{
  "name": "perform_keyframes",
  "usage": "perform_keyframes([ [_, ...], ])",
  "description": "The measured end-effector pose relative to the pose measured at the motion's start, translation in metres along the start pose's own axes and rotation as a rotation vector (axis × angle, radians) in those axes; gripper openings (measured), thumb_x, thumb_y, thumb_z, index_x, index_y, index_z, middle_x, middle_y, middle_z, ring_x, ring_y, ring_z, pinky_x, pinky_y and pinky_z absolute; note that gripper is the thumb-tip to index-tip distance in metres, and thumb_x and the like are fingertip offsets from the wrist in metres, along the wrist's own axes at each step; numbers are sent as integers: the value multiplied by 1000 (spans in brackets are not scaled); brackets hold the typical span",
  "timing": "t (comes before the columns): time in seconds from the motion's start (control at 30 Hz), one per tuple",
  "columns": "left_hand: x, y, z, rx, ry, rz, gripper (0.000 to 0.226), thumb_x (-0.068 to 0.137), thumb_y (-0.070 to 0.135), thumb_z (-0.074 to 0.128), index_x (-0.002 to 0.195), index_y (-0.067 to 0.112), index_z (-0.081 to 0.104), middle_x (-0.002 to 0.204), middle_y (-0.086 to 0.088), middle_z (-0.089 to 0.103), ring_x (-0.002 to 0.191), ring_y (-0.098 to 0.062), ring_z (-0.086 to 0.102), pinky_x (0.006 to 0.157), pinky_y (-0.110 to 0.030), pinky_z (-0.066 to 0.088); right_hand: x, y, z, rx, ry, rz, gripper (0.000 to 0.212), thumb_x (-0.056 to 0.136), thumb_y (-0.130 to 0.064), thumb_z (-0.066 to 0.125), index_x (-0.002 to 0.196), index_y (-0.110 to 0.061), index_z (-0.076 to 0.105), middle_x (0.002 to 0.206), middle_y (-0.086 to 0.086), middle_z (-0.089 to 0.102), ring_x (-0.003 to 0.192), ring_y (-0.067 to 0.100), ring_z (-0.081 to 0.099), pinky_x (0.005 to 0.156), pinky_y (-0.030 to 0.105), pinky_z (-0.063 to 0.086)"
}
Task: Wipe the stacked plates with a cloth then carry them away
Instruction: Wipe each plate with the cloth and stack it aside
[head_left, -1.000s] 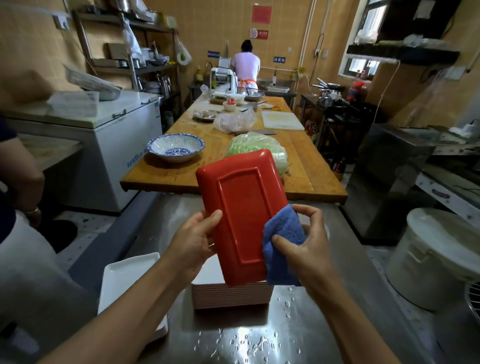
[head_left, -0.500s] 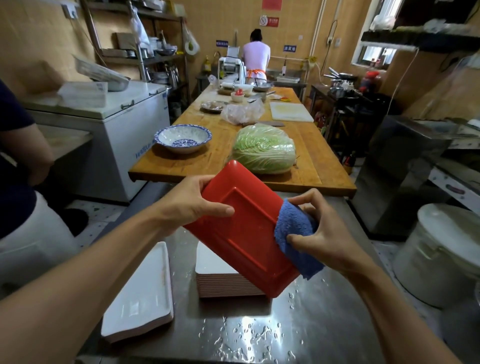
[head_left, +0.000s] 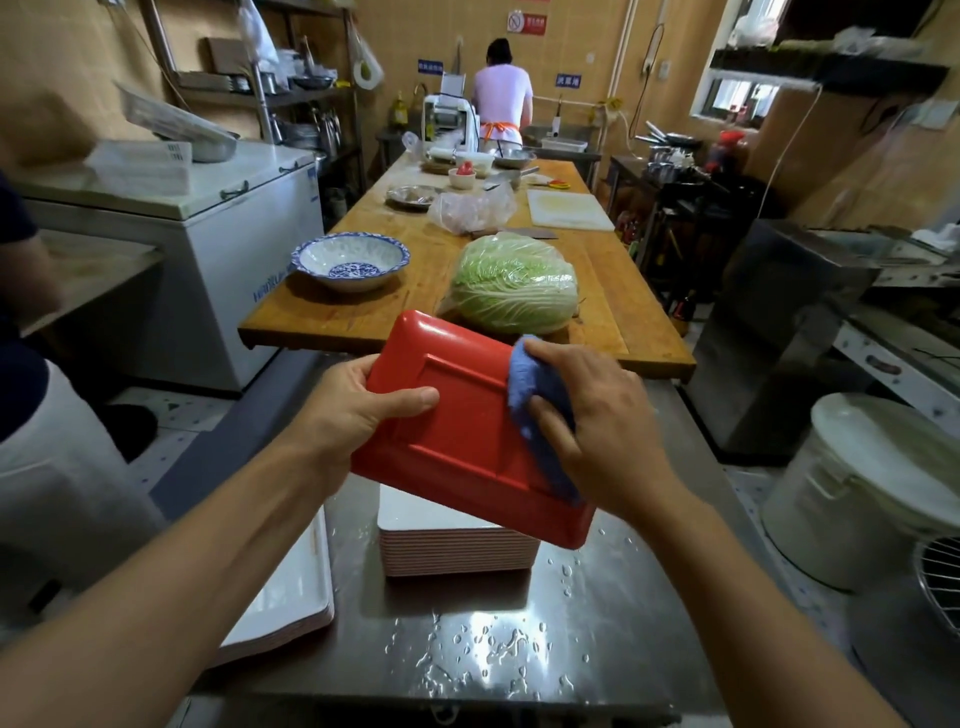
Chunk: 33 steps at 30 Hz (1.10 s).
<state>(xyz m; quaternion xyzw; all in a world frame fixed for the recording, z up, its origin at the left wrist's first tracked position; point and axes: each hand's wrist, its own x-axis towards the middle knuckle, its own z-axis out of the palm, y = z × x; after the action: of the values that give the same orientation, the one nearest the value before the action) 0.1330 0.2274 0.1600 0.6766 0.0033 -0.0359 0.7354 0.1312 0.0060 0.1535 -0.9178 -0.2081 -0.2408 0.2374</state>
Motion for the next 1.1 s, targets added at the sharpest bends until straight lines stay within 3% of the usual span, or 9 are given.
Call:
perform_keyframes([
  [0.2,-4,-5,1,-77,42,-158,37,59,16,73,96,15,67,90,-10,71,69,-21,69,58,-33,59,-21,14,1,296,54,125,42,90,-17,47,133,-17,43,130,-4,42,120,17,41,103,36,37],
  [0.27,-3,-6,4,-96,68,-189,29,66,12,72,95,14,67,92,-11,70,70,-22,68,57,-34,59,-25,11,4,273,79,129,48,88,-18,45,136,-17,41,141,1,36,130,18,33,109,28,28],
  [0.4,0,-6,10,-152,134,-254,18,78,10,69,94,16,65,90,-11,69,75,-26,66,59,-36,55,-47,8,15,189,91,112,53,90,-20,44,139,-28,27,151,-6,15,142,15,14,112,12,6],
  [0.5,1,-3,13,-223,191,-322,16,78,14,71,93,17,64,73,-8,71,68,-26,66,58,-36,51,-60,7,26,119,105,61,58,89,-16,50,141,-22,27,152,-2,13,143,23,13,114,20,6],
  [0.6,-1,-1,17,-252,216,-370,14,77,18,73,86,17,62,57,-6,69,55,-24,66,48,-34,50,-64,4,37,31,149,66,61,88,-14,53,144,-17,28,152,5,17,143,31,13,117,38,11],
  [0.7,-3,-4,25,-280,253,-388,16,78,20,73,86,15,60,62,-9,69,61,-26,64,48,-37,47,-60,-14,51,-35,153,33,55,89,-22,47,141,-12,36,151,13,27,141,35,17,113,52,20],
  [0.87,-11,-6,31,-370,295,-358,28,85,23,67,106,6,62,101,-20,66,87,-33,63,72,-45,51,-55,-59,81,69,83,-41,56,89,-31,43,142,-16,38,153,7,28,143,27,13,113,52,19],
  [1.0,-15,-9,22,-425,292,-235,11,90,16,60,87,5,62,87,-16,66,74,-25,64,75,-37,54,-39,-75,84,110,72,-53,52,92,-35,38,142,-18,39,152,4,31,143,21,16,114,45,16],
  [1.1,-21,-13,12,-426,293,-137,9,90,15,58,85,10,63,68,-7,70,57,-18,68,58,-30,57,-19,-76,74,75,24,-60,54,92,-38,32,142,-21,37,152,1,30,144,20,17,116,42,10],
])
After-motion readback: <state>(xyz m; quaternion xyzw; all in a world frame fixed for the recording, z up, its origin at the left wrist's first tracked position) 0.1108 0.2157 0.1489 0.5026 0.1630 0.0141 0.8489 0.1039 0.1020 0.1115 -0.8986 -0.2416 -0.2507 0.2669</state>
